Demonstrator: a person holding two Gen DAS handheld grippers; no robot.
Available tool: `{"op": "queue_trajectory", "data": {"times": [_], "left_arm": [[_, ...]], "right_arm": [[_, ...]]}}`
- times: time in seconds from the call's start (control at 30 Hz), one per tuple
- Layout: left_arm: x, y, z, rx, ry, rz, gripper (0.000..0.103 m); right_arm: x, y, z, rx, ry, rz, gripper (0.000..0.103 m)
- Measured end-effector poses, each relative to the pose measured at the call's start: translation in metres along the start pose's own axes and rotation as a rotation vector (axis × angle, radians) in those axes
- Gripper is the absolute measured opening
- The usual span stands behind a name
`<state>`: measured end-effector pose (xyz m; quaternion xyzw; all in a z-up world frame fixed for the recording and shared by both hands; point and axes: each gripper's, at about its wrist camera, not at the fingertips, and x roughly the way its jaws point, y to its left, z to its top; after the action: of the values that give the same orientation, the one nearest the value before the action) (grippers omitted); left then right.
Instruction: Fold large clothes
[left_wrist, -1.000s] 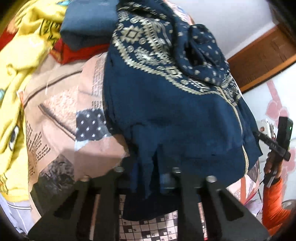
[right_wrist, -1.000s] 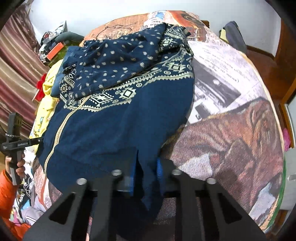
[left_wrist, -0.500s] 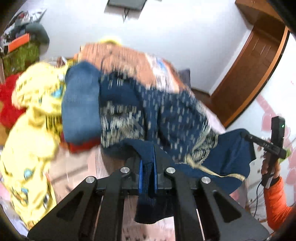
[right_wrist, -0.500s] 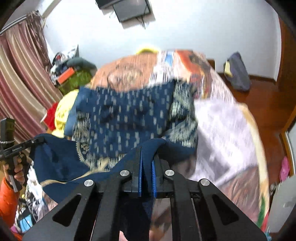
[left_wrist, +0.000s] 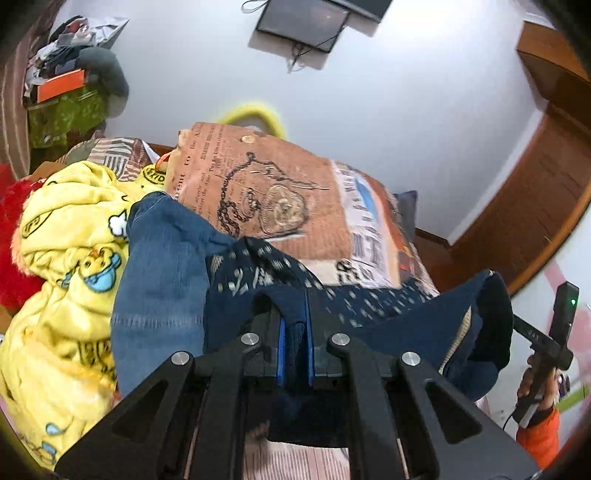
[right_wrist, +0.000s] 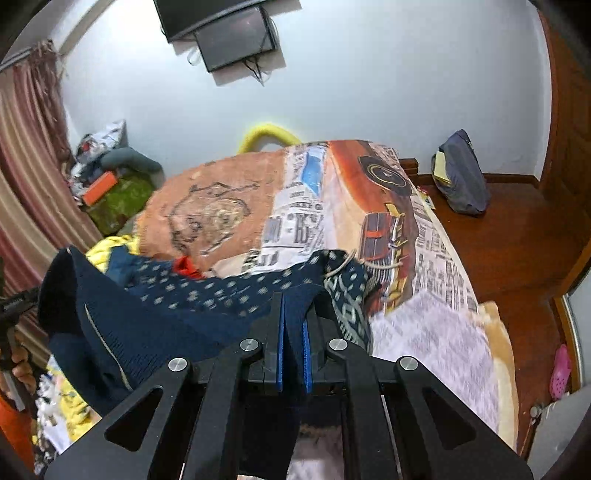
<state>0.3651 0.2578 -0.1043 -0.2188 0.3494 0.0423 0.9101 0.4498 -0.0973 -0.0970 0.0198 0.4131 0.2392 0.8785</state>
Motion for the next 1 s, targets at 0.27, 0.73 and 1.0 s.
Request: {"op": "queue_trajectory", "data": {"times": [0.27, 0.73, 1.0], "left_arm": [[0.099, 0.027, 0.014, -0.025, 0.112, 0.122, 0.008], [0.129, 0.029, -0.004, 0.103, 0.208, 0.195, 0.014], [0.049, -0.018, -0.007, 0.290, 0.050, 0.182, 0.055]], "right_arm": [[0.090, -0.040, 0.010, 0.102, 0.124, -0.020, 0.007], [0.076, -0.062, -0.002, 0.045, 0.085, -0.120, 0.039], [0.023, -0.051, -0.027, -0.027, 0.087, -0.056, 0.039]]}}
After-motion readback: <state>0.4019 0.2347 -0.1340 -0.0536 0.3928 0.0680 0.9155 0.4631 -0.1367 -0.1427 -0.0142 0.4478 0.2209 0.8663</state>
